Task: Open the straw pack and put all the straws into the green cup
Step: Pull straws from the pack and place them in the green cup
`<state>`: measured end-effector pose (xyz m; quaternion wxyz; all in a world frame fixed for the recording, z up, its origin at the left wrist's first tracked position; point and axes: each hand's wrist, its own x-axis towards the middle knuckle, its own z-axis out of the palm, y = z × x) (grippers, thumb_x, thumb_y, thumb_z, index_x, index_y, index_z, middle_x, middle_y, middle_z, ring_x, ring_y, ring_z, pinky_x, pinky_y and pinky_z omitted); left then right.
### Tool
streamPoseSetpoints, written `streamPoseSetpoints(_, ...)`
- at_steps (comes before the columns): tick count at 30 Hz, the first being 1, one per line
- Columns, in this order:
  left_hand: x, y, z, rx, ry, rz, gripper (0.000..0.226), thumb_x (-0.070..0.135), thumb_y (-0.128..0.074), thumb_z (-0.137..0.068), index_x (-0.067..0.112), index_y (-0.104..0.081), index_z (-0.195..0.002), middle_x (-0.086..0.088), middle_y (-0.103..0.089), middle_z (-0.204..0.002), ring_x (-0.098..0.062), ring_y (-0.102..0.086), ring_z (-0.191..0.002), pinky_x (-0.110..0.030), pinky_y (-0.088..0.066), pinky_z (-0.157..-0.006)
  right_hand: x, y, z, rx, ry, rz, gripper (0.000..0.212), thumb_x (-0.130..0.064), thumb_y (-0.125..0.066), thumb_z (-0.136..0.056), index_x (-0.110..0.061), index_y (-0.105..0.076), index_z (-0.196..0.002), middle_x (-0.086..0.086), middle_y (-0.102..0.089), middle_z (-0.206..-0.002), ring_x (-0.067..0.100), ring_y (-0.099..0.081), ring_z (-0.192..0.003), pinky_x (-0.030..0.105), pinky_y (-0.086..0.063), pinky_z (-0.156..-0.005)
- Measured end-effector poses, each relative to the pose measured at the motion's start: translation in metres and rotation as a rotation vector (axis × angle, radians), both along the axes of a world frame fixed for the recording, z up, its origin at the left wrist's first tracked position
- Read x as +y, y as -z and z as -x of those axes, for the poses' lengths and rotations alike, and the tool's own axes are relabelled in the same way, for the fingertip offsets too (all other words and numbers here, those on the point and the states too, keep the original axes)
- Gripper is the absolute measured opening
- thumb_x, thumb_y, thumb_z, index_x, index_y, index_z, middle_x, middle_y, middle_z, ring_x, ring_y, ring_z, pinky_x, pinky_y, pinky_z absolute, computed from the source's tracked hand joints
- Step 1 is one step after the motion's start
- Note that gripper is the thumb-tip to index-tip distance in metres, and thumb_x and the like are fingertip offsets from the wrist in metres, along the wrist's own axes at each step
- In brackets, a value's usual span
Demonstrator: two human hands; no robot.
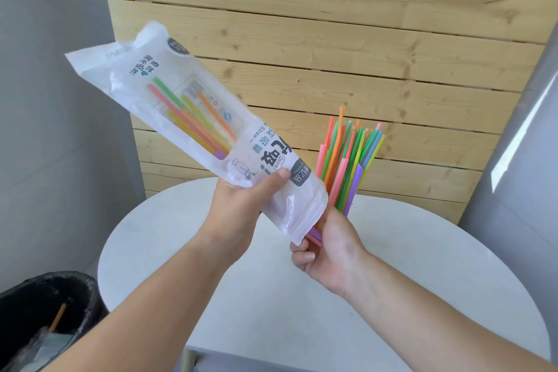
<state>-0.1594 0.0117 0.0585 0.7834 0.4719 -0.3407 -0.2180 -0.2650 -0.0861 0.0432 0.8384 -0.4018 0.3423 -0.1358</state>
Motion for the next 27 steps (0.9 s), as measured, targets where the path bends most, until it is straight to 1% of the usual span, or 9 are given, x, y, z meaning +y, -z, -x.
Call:
streamPoseSetpoints(3, 0.003, 0.000, -0.001, -0.007, 0.082, -0.009, 0.023, 0.004, -0.068, -0.090, 0.002, -0.069, -0.113, -0.015, -0.076, -0.104, -0.030, -0.073, -0.098, -0.040, -0.059, -0.084, 0.001, -0.001, 0.001, -0.008, -0.007, 0.010, 0.026, -0.029, -0.050, -0.090, -0.019, -0.060, -0.069, -0.001, -0.046, -0.054, 0.013, -0.034, -0.043, 0.017, -0.023, -0.035)
streamPoseSetpoints(6, 0.005, -0.001, -0.005, -0.002, 0.118, -0.029, 0.034, 0.004, -0.070, -0.088, -0.003, -0.065, -0.120, -0.016, -0.076, -0.108, -0.031, -0.074, -0.101, -0.039, -0.060, -0.086, 0.001, -0.002, 0.001, -0.007, 0.004, 0.043, 0.025, -0.032, -0.055, -0.089, -0.021, -0.063, -0.068, -0.003, -0.050, -0.054, 0.012, -0.036, -0.042, 0.017, -0.024, -0.036)
streamPoseSetpoints(9, 0.007, -0.002, -0.008, -0.030, 0.159, -0.055, 0.036, 0.002, -0.070, -0.089, -0.006, -0.063, -0.123, -0.021, -0.075, -0.113, -0.034, -0.074, -0.103, -0.041, -0.060, -0.088, 0.001, -0.005, 0.002, -0.011, -0.006, 0.088, 0.017, -0.032, -0.058, -0.087, -0.022, -0.064, -0.075, -0.005, -0.054, -0.057, 0.010, -0.040, -0.042, 0.017, -0.024, -0.035)
streamPoseSetpoints(12, 0.009, -0.002, -0.008, -0.056, 0.194, -0.076, 0.032, 0.002, -0.070, -0.089, -0.002, -0.067, -0.120, -0.021, -0.075, -0.114, -0.035, -0.074, -0.104, -0.041, -0.060, -0.087, 0.001, -0.004, 0.003, -0.011, -0.004, 0.120, 0.009, -0.029, -0.060, -0.087, -0.022, -0.065, -0.083, -0.005, -0.060, -0.062, 0.009, -0.046, -0.044, 0.017, -0.025, -0.035)
streamPoseSetpoints(17, 0.010, -0.001, -0.010, -0.015, 0.253, -0.110, 0.039, 0.010, -0.072, -0.089, 0.001, -0.065, -0.126, -0.017, -0.075, -0.119, -0.033, -0.073, -0.109, -0.041, -0.059, -0.085, -0.001, -0.004, 0.002, -0.022, 0.060, 0.098, 0.010, -0.028, -0.061, -0.087, -0.020, -0.067, -0.088, -0.001, -0.062, -0.065, 0.011, -0.048, -0.045, 0.019, -0.027, -0.034)
streamPoseSetpoints(20, 0.010, -0.001, -0.015, 0.048, 0.211, -0.138, 0.037, 0.019, -0.071, -0.088, 0.010, -0.070, -0.123, -0.013, -0.076, -0.120, -0.031, -0.073, -0.110, -0.047, -0.061, -0.088, -0.007, -0.001, 0.001, -0.037, 0.119, 0.061, 0.015, -0.027, -0.054, -0.092, -0.018, -0.063, -0.083, -0.001, -0.056, -0.057, 0.012, -0.042, -0.042, 0.018, -0.026, -0.034)
streamPoseSetpoints(22, 0.009, 0.000, -0.017, 0.106, 0.152, -0.129, 0.039, 0.021, -0.072, -0.088, 0.012, -0.070, -0.125, -0.012, -0.075, -0.123, -0.030, -0.072, -0.112, -0.050, -0.061, -0.092, -0.011, 0.002, 0.000, -0.039, 0.144, 0.044, 0.018, -0.029, -0.051, -0.095, -0.015, -0.058, -0.087, 0.001, -0.054, -0.053, 0.013, -0.041, -0.041, 0.019, -0.026, -0.034)
streamPoseSetpoints(25, 0.008, -0.001, -0.018, 0.169, 0.083, -0.092, 0.040, 0.017, -0.073, -0.092, 0.010, -0.066, -0.131, -0.012, -0.074, -0.126, -0.029, -0.072, -0.113, -0.046, -0.061, -0.088, -0.012, 0.002, 0.002, -0.036, 0.146, 0.079, 0.025, -0.032, -0.054, -0.097, -0.010, -0.058, -0.087, 0.004, -0.059, -0.054, 0.014, -0.044, -0.043, 0.020, -0.029, -0.033)
streamPoseSetpoints(27, 0.007, -0.002, -0.019, 0.233, 0.032, -0.061, 0.037, 0.015, -0.069, -0.095, 0.009, -0.066, -0.132, -0.008, -0.075, -0.121, -0.025, -0.073, -0.107, -0.042, -0.061, -0.085, -0.012, 0.000, 0.002, -0.052, 0.140, 0.134, 0.025, -0.031, -0.059, -0.096, -0.009, -0.062, -0.084, 0.006, -0.062, -0.058, 0.014, -0.044, -0.045, 0.020, -0.030, -0.034)
